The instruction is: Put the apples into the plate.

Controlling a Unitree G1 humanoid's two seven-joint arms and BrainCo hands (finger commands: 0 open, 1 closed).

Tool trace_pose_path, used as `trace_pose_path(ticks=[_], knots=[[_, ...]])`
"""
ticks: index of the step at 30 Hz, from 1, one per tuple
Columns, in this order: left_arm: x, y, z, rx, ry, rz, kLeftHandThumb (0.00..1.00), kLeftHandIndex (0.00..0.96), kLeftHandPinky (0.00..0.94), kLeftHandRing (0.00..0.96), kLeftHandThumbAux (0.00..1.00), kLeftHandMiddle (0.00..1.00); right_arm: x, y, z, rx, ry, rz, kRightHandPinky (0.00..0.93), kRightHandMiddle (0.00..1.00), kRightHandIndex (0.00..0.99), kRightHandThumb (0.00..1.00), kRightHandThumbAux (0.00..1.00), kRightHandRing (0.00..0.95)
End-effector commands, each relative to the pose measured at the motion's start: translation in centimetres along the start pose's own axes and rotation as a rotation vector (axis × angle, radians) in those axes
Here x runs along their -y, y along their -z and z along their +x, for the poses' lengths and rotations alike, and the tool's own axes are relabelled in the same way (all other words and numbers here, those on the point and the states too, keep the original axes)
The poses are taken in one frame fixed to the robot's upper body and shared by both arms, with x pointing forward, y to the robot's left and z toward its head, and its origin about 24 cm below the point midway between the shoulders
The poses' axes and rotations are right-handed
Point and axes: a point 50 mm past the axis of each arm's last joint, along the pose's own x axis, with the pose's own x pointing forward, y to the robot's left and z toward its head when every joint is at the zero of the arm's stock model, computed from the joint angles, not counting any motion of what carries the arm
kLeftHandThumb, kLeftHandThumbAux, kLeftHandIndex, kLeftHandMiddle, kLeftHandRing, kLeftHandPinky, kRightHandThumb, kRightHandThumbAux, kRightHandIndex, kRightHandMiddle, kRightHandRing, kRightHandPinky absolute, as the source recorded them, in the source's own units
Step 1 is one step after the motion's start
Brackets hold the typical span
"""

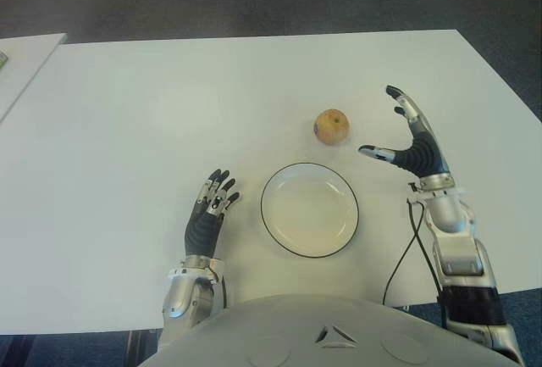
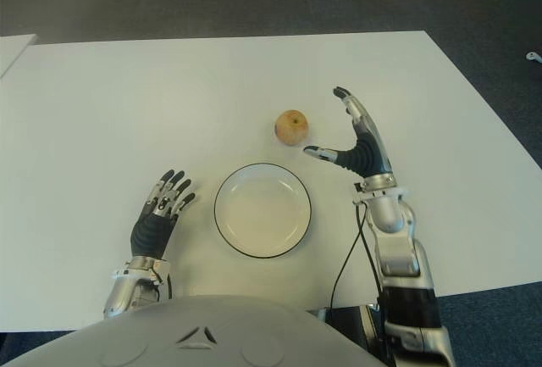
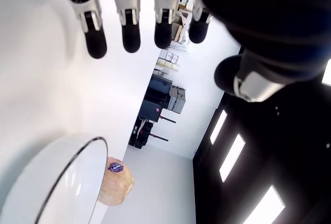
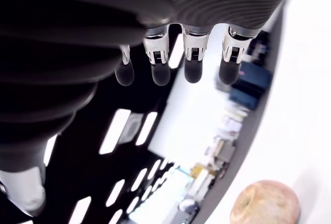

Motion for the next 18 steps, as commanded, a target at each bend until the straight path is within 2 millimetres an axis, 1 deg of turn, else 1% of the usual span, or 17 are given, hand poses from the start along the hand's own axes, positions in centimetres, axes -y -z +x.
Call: trace_pose_path(ticks=[1, 3, 11, 15, 18], knots=[[0.2, 0.4, 0.3, -0.001, -0.01, 0.005, 0.225, 0.117, 0.193, 0.121, 0.466, 0.107, -0.1, 0.7, 1.9, 0.006, -0.05, -0.126, 0.055, 0.016, 0.075, 0.428, 0.503, 0.002], [0.2, 0.5, 0.4, 0.003, -0.011, 0.001, 0.228, 0.122, 0.198, 0.126, 0.465, 0.112, -0.3, 0.7, 3.1, 0.02, -0.083, -0.2, 0.06, 0.012, 0.079, 0.437, 0.49, 0.002], [0.4, 0.6, 0.6, -0.003, -0.009, 0.019, 0.223, 0.127, 0.178, 0.118, 0.465, 0.112, -1.4, 0.7, 6.2, 0.051, -0.16, -0.382, 0.05, 0.001, 0.092, 0.457, 0.479, 0.0], [0.3, 0.6, 0.8, -0.014, -0.014, 0.036, 0.21, 0.122, 0.16, 0.106, 0.463, 0.107, -1.7, 0.9, 7.2, 0.056, -0.172, -0.42, 0.051, 0.0, 0.094, 0.45, 0.491, 0.0], [0.4, 0.7, 1.0, -0.013, -0.018, 0.034, 0.21, 0.125, 0.153, 0.102, 0.461, 0.105, -2.3, 0.7, 8.5, 0.062, -0.174, -0.444, 0.053, 0.0, 0.097, 0.451, 0.498, 0.0]])
